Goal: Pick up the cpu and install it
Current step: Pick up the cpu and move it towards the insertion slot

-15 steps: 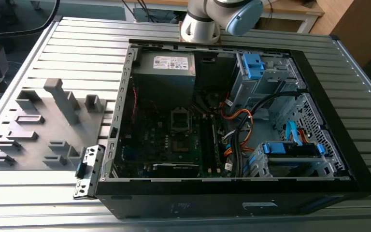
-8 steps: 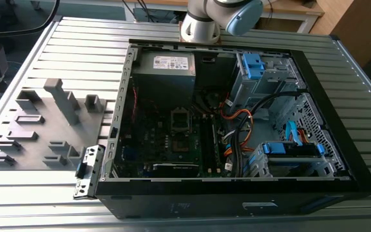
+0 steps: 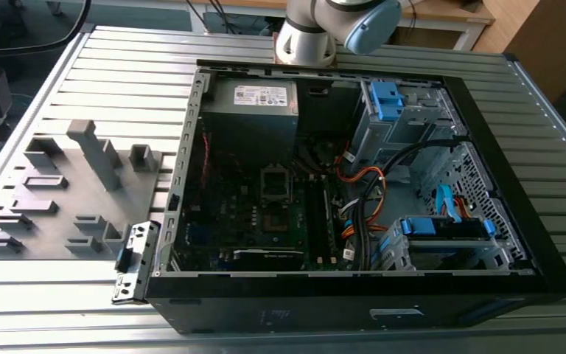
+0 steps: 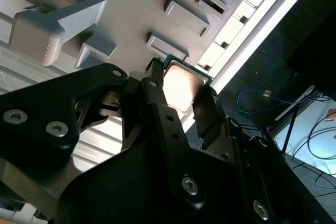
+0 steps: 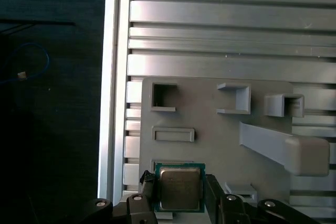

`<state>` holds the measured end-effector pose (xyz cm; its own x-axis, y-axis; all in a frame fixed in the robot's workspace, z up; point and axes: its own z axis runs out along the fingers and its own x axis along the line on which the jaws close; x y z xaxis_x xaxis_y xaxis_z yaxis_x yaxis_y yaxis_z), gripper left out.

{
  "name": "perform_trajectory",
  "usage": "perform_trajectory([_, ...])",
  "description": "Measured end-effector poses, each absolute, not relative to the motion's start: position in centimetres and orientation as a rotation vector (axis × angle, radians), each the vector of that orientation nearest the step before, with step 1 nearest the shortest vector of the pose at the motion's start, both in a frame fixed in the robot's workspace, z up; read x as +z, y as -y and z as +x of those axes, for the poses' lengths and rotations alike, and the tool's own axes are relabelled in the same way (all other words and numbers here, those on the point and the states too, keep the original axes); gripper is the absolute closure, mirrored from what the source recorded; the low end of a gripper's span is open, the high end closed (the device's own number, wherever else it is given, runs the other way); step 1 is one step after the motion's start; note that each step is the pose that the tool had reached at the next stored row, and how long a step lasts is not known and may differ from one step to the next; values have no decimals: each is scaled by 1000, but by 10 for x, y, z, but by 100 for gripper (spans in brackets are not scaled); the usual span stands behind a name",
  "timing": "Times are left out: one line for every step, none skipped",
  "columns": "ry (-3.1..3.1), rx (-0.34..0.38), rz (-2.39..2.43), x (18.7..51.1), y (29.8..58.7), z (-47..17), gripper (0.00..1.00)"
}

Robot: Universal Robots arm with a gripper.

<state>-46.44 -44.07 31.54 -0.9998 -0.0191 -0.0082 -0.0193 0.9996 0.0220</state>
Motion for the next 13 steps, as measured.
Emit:
perform_trajectory([-3134, 34, -30, 316, 441, -464, 53])
perform_trajectory([-3133, 34, -30, 317, 441, -464, 53])
perform_trajectory([-3133, 35, -30, 319, 441, -464, 53])
perform_trajectory([-3133, 35, -30, 321, 441, -464, 53])
perform_trajectory([-3133, 35, -30, 323, 441, -464, 53])
perform_trajectory([-3133, 35, -30, 325, 441, -464, 53])
perform_trajectory([-3133, 35, -30, 327, 441, -464, 53])
perform_trajectory([-3133, 35, -30, 328, 441, -464, 53])
perform_trajectory([-3133, 35, -30, 329, 441, -464, 53])
perform_trajectory([-3133, 35, -30, 330, 441, -464, 53])
perform_trajectory([-3133, 35, -30, 332, 441, -464, 53])
perform_trajectory([-3133, 35, -30, 333, 441, -464, 53])
perform_trajectory([-3133, 35, -30, 334, 441, -464, 53])
